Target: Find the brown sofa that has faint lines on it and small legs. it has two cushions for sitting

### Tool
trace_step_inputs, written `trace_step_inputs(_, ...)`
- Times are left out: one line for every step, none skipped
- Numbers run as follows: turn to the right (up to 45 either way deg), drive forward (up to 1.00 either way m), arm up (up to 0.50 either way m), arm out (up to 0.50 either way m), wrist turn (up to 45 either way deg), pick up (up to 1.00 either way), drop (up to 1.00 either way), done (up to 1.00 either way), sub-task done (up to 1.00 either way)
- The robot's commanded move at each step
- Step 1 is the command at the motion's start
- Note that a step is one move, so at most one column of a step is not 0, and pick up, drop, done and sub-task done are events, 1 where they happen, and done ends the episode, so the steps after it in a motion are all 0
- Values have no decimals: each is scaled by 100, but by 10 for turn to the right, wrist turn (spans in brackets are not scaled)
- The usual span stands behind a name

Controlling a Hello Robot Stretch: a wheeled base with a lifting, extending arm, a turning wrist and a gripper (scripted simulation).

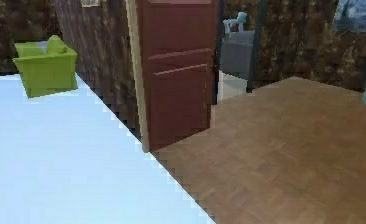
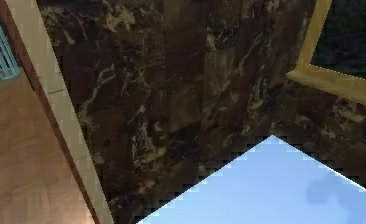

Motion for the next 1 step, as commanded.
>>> trace_step_inputs(0, 25, 0, 0, 0, 0, 0, 0, 0)
